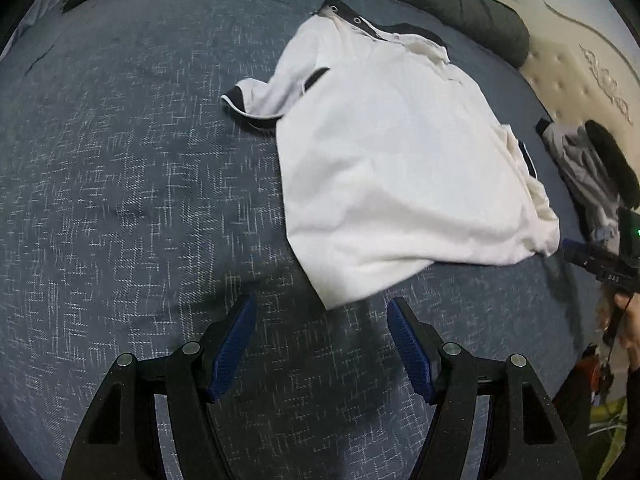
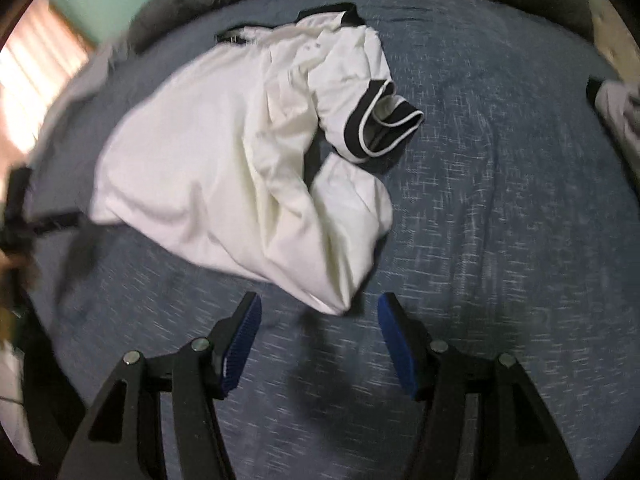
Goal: Fold clothes
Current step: 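Lower the shirt flat onto the bed and open both tools, then grasp the shirt hem with the right tool and pull it straight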
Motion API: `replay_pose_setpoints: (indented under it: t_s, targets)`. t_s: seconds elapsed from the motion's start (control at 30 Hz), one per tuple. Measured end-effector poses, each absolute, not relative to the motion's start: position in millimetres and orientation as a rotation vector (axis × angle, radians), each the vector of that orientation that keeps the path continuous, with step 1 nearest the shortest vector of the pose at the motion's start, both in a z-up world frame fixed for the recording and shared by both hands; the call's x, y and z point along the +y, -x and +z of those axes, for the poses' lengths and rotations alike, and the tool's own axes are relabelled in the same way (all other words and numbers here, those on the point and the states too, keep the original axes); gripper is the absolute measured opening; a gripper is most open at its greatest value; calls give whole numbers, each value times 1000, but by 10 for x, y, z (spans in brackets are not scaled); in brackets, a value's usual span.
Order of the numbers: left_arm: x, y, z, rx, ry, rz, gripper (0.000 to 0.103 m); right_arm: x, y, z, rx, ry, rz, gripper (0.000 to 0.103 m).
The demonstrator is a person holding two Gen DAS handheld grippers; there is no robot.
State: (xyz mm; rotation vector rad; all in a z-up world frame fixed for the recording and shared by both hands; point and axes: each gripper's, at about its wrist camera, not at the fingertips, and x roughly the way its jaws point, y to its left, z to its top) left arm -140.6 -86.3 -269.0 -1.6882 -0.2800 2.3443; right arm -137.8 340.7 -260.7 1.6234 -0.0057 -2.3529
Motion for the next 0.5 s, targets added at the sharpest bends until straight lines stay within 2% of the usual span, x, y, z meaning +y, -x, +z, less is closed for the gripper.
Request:
replay_pose_setpoints:
  t_s: [0.13, 0.23, 0.3, 0.33, 0.4, 0.43, 0.5]
  targets:
    - [-813, 1406, -2721, -233, 1679, 2361, 71, 3351, 1366, -2663, 12, -1602, -2339, 61]
    - [-801, 1439, -2759, -235, 1678, 2365, 63, 3277, 1374, -2696, 85, -1593, -2342, 60]
    - [-792, 1463, -2784, -239, 1676, 2366, 45, 3255, 1393, -2726, 79, -1594, -2326, 44]
    - [-787, 1475, -2797, -242, 1676, 2367, 41, 3250, 1400, -2741, 80, -1598, -2321, 40]
    - [-777, 1499, -2831, -242, 1678, 2359, 29, 3246, 1408, -2758, 82, -1598, -2314, 23]
    - [-767, 1525, -2852, -231, 1682, 2355, 26, 3254, 1409, -2758, 76, -1595, -2313, 19]
    - [-724, 1557, -2864, -211, 1681, 2348, 12, 3282, 1411, -2748, 60, -1590, -2316, 9]
